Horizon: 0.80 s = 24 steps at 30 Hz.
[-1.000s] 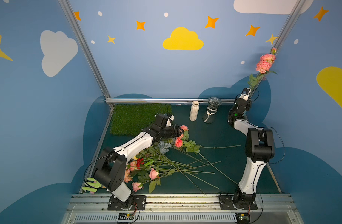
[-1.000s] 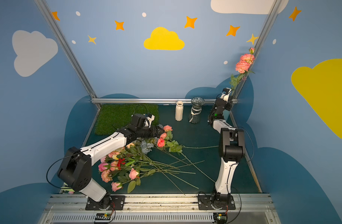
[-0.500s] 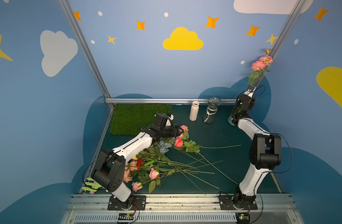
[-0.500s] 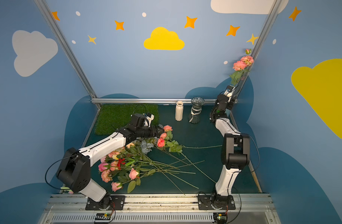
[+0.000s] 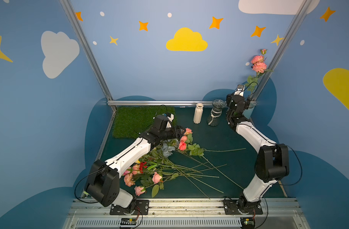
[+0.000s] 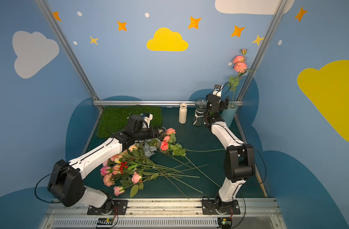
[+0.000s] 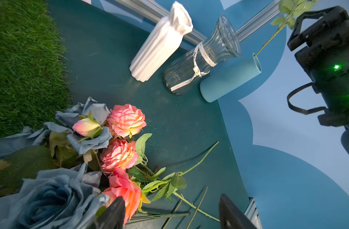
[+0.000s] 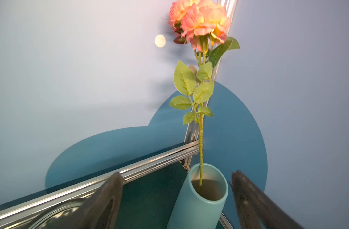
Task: Place the pink flowers into the vase
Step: Place the flower in the vase.
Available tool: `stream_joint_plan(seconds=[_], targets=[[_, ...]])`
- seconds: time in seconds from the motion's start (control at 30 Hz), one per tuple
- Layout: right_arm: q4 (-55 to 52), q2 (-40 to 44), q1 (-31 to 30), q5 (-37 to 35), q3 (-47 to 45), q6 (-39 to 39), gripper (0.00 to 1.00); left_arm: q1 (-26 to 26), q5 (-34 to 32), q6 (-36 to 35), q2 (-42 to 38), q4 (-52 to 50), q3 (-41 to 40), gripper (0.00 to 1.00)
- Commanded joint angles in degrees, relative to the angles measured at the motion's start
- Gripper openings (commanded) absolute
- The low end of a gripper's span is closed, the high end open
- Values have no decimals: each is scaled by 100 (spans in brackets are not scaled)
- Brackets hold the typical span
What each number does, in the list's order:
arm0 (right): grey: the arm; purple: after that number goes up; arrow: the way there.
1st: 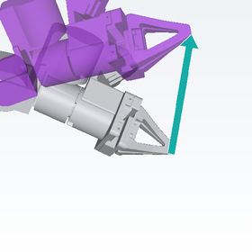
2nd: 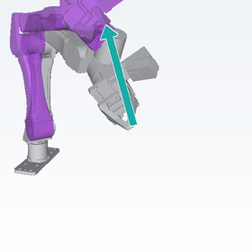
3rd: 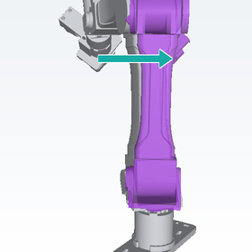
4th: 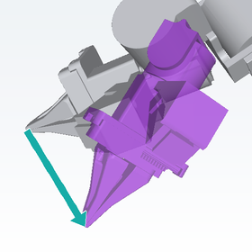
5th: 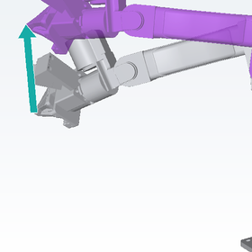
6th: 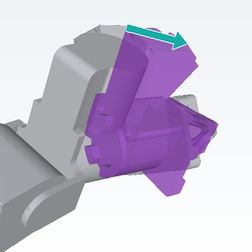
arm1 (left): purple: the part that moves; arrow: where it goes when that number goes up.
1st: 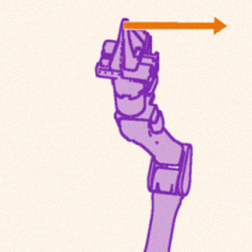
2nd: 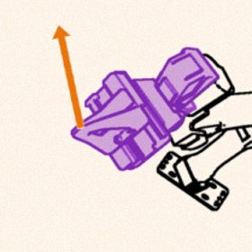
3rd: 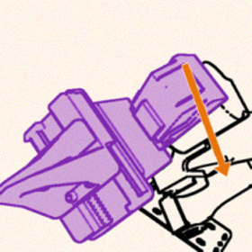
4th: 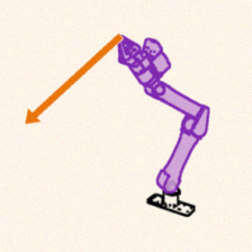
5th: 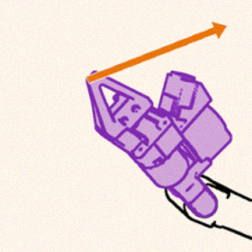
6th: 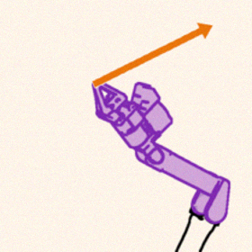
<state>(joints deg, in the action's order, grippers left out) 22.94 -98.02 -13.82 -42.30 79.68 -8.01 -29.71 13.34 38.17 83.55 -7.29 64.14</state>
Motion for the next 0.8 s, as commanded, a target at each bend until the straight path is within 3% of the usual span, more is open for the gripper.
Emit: stream_joint_plan(seconds=[0.0,0.23,0.4,0.47,0.77], targets=[[-653,484,-96,339,-20,209,90,-51,-262,54,-277,-88,-25,76],[-1394,840,-234,971,236,203,90,-197,-492,113,-736,-327,-69,78],[-1733,914,-190,1917,765,-240,90,-348,-772,83,-1061,-618,-4,78],[-1710,853,-159,1919,1061,-515,90,-357,-865,59,-1152,-728,41,77],[-2631,12,643,2639,2758,-467,92,-367,-1139,-64,-1256,-1147,344,78]])
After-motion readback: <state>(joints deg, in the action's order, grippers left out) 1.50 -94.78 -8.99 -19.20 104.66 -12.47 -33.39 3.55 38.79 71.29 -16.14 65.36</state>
